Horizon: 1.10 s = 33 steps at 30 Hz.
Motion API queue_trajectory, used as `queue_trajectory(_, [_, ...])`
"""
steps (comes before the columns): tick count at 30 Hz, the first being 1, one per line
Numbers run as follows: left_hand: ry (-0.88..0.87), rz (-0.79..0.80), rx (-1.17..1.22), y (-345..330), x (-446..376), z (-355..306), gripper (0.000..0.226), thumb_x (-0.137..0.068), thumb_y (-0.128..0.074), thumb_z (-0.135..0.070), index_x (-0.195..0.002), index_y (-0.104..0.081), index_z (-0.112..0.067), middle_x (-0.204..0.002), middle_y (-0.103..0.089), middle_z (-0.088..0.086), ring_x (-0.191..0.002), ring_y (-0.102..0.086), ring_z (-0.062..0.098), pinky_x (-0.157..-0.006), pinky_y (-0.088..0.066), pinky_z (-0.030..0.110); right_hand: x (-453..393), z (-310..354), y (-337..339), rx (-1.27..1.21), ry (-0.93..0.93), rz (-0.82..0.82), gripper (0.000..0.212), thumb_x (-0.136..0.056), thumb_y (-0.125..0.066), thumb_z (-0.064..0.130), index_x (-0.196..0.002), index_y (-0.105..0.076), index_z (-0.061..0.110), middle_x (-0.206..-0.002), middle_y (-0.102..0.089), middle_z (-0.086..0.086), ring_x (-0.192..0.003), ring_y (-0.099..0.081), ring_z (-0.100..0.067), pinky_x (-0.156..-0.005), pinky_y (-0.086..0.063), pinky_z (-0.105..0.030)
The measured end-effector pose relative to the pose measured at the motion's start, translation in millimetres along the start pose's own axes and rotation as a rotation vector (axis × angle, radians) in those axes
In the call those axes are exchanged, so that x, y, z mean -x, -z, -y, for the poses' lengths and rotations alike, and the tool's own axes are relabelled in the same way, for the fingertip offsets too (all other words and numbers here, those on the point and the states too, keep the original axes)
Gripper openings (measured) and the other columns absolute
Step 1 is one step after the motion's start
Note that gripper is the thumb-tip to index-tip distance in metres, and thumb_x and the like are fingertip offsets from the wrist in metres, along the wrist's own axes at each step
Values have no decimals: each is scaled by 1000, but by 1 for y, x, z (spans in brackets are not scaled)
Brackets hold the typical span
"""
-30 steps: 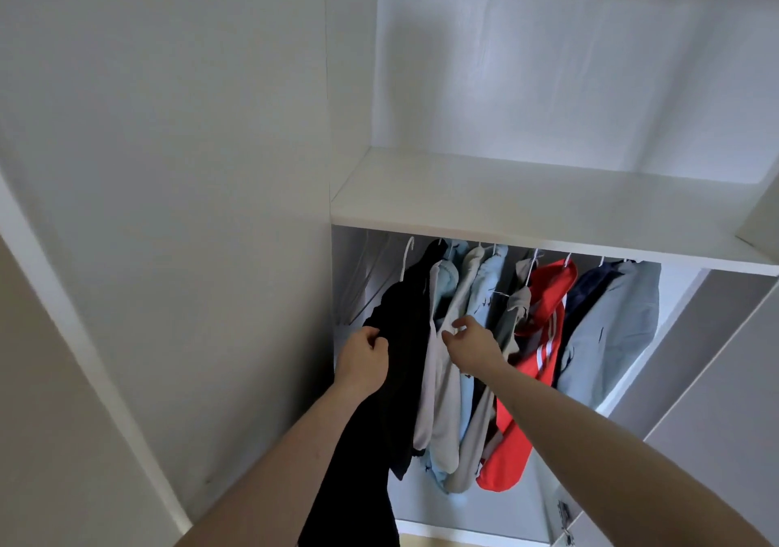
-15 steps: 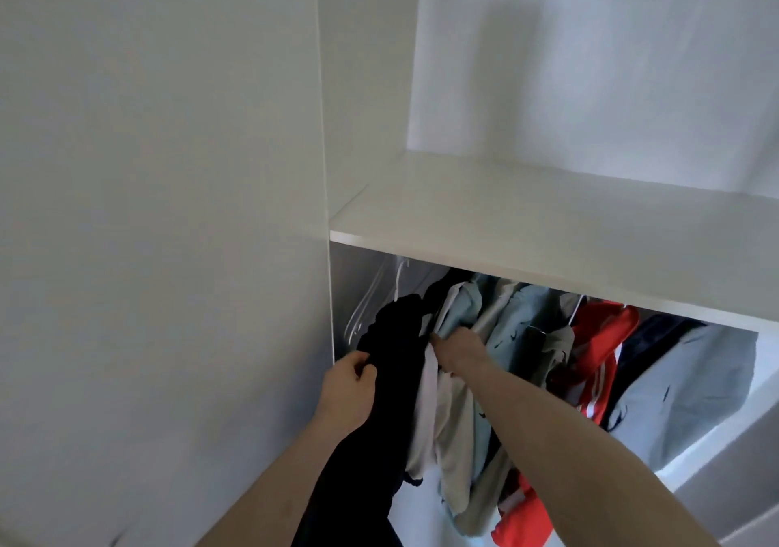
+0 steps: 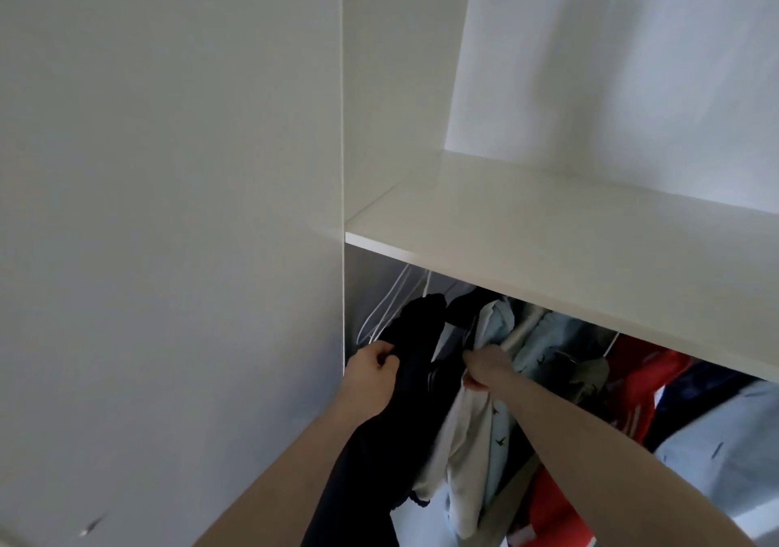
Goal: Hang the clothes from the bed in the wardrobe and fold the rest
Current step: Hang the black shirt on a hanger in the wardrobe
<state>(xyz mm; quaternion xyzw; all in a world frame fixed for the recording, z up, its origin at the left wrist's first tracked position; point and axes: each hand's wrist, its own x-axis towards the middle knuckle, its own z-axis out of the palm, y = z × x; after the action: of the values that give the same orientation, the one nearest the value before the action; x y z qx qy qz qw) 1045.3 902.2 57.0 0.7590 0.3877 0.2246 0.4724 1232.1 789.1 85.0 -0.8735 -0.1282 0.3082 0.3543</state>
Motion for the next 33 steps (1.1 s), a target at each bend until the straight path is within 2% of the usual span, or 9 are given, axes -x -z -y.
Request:
queue_trajectory(2, [-36,18,-15,-8,-3,-5,24,-100,-56,-18,-119,-71,-13,-78,-67,-15,-62,-62,-5,-62,-46,7,-2,-9,11,62,-9,-43,26,-105,-52,20,-84,-58,5,-78,-68,-13,-61,-64,-23,-57,-54,-30])
queue_trajectory(5, [-46,37,13,-23,-11,-14,26,-100,-56,-18,-121,-70,-13,-81,-66,-17,-67,-62,-7,-60,-43,2,1,-19,24,113,14,-44,25,-103,-54,17,-82,-57,5,-72,-68,-15,-61,-64,-26,-65,-54,-34])
queue_trajectory(11, [-53,31,25,-47,-37,-34,30,-100,-54,-20,-125,-70,-16,-106,-73,-1,-90,-65,12,-85,-48,23,9,-25,39,229,101,-38,37,-102,-55,16,-66,-56,9,-52,-62,-5,-41,-56,-14,-46,-47,-22])
queue_trajectory(14, [-46,71,19,-58,-51,-45,32,-101,-52,-22,-127,-68,-16,-114,-73,3,-104,-68,22,-95,-53,35,6,-29,44,238,123,-37,38,-103,-54,17,-66,-58,8,-57,-64,-8,-43,-58,-16,-46,-48,-23])
queue_trajectory(17, [-51,108,39,-70,-64,-55,33,-103,-49,-21,-130,-67,-14,-122,-70,6,-110,-66,24,-96,-49,31,3,-32,47,268,152,-25,43,-106,-53,18,-64,-58,7,-53,-61,-7,-40,-56,-14,-48,-49,-24])
queue_trajectory(20, [-58,142,34,-82,-78,-62,36,-104,-47,-21,-132,-66,-13,-126,-69,8,-117,-64,27,-104,-50,38,-1,-36,46,281,177,-38,40,-105,-52,16,-66,-59,7,-57,-64,-11,-42,-59,-18,-49,-52,-27])
queue_trajectory(25, [-47,176,5,-99,-105,-65,32,-104,-46,-18,-123,-68,-5,-120,-70,17,-113,-64,34,-100,-51,42,-8,-43,45,302,250,-49,43,-103,-50,15,-60,-52,10,-56,-63,-11,-38,-56,-15,-47,-48,-26])
queue_trajectory(30, [-27,251,-104,-117,-123,-61,28,-102,-52,-13,-115,-71,3,-114,-72,22,-107,-67,35,-95,-52,41,-15,-50,47,254,258,-35,35,-104,-51,17,-71,-53,4,-69,-69,-21,-46,-62,-20,-50,-51,-30])
queue_trajectory(33, [16,256,-75,-126,-125,-61,31,-103,-54,-14,-127,-68,0,-125,-70,18,-118,-65,33,-105,-50,41,-16,-51,47,251,269,-25,34,-105,-52,19,-74,-53,5,-66,-67,-17,-42,-60,-15,-48,-50,-28])
